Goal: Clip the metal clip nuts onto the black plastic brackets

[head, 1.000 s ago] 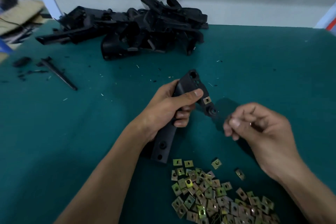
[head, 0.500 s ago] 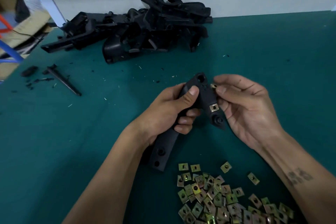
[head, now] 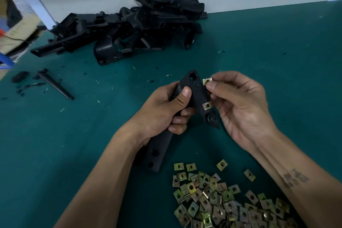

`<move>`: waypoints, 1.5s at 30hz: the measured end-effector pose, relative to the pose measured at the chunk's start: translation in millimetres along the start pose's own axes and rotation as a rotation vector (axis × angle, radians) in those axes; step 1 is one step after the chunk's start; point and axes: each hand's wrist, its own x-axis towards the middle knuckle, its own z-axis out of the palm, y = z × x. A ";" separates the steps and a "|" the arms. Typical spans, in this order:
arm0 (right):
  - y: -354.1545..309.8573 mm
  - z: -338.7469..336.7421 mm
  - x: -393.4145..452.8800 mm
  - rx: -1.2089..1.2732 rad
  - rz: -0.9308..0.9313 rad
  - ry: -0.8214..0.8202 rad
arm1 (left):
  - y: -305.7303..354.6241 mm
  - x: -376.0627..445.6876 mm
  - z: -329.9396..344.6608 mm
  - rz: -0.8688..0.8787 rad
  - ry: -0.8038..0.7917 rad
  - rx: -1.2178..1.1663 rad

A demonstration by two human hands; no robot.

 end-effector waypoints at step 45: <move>-6.3 5.5 -17.7 -0.210 0.045 -0.241 | -1.6 0.2 -0.6 0.043 0.034 0.021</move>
